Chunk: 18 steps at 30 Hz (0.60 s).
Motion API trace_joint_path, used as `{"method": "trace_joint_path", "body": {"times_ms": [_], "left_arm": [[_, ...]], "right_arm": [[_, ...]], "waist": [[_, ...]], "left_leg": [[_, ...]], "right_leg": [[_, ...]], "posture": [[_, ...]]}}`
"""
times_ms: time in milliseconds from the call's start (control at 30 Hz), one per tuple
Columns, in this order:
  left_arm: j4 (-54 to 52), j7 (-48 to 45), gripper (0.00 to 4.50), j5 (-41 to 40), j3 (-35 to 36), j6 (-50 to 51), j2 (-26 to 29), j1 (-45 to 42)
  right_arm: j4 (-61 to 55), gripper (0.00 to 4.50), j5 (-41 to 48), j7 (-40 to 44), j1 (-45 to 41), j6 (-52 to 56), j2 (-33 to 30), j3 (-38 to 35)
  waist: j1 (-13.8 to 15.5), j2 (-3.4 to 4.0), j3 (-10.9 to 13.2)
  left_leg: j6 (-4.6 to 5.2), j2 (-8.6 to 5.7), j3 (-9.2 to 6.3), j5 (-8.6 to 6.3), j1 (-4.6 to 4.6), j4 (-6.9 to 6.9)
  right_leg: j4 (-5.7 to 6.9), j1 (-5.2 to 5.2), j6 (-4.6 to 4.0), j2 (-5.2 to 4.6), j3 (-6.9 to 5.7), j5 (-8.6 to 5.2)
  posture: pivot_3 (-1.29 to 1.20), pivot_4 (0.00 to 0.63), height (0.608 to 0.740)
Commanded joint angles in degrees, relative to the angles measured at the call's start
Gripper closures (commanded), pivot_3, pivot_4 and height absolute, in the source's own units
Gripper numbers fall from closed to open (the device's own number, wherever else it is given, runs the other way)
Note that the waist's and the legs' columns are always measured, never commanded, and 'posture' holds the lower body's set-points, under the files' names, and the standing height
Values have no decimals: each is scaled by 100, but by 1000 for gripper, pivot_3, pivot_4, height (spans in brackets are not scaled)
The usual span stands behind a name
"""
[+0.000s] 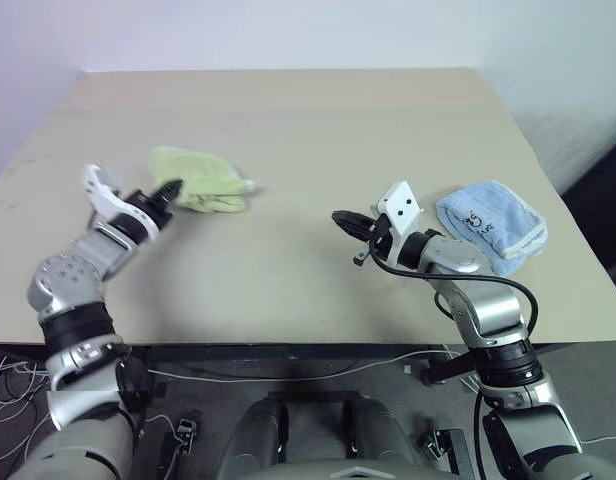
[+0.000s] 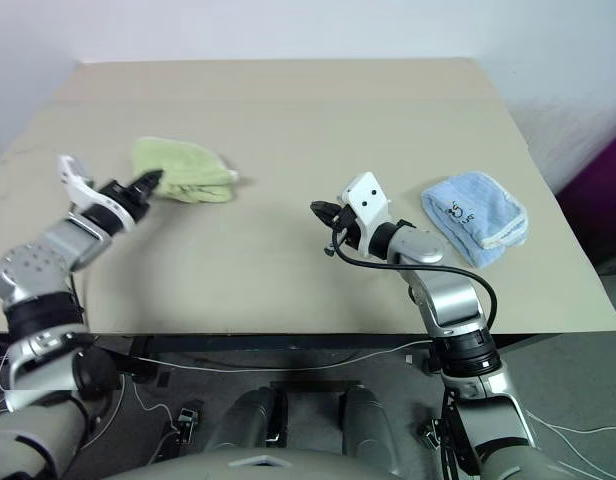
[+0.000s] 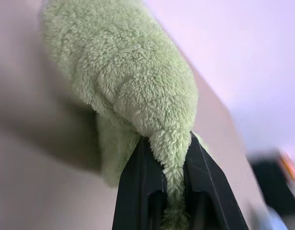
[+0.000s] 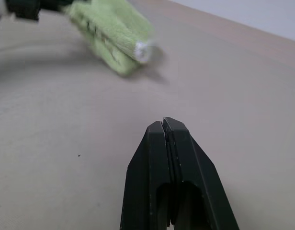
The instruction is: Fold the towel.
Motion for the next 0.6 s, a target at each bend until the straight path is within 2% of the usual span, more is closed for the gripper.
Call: {"method": "trace_joint_path", "body": {"times_ms": [33, 200, 300, 433, 600], "left_arm": [[1123, -98, 4487, 323, 425, -1181, 667, -383], [2090, -251, 4487, 488, 602, -1862, 1045, -191], [1932, -187, 4487, 390, 787, -1940, 875, 302], [1076, -41, 4487, 86, 1024, -1707, 459, 1034], [234, 240, 2869, -419, 1418, -1504, 68, 1581]], "right_arm": [[-250, 4500, 94, 8, -142, -45, 24, -40], [-356, 4500, 94, -31, -39, -31, 26, -48], [-384, 4500, 77, -60, 25, -25, 10, -72], [-382, 4500, 71, -65, 54, -20, -13, -78], [-264, 4500, 67, -1, -15, -53, -21, -40]], "waist": [[-14, 0, 0], [9, 0, 0], [18, -13, -2], [12, -19, 0], [4, -24, -2]], "left_leg": [[0, 0, 0, 0, 0, -2], [0, 1, 2, 0, -1, -5], [2, -2, 0, -1, -1, -2], [2, -2, -2, -1, -3, -4], [2, -1, -2, -1, -4, -5]], "right_leg": [[0, -2, 0, 0, 0, 0], [0, -5, 0, -1, 1, 0], [0, 0, 1, -7, -1, 0], [4, -3, 0, -21, -2, 0], [5, -5, 0, -23, 0, 0]], "posture": [[0, 150, 740], [0, 150, 740], [0, 150, 740], [0, 150, 740], [0, 150, 740]]}}
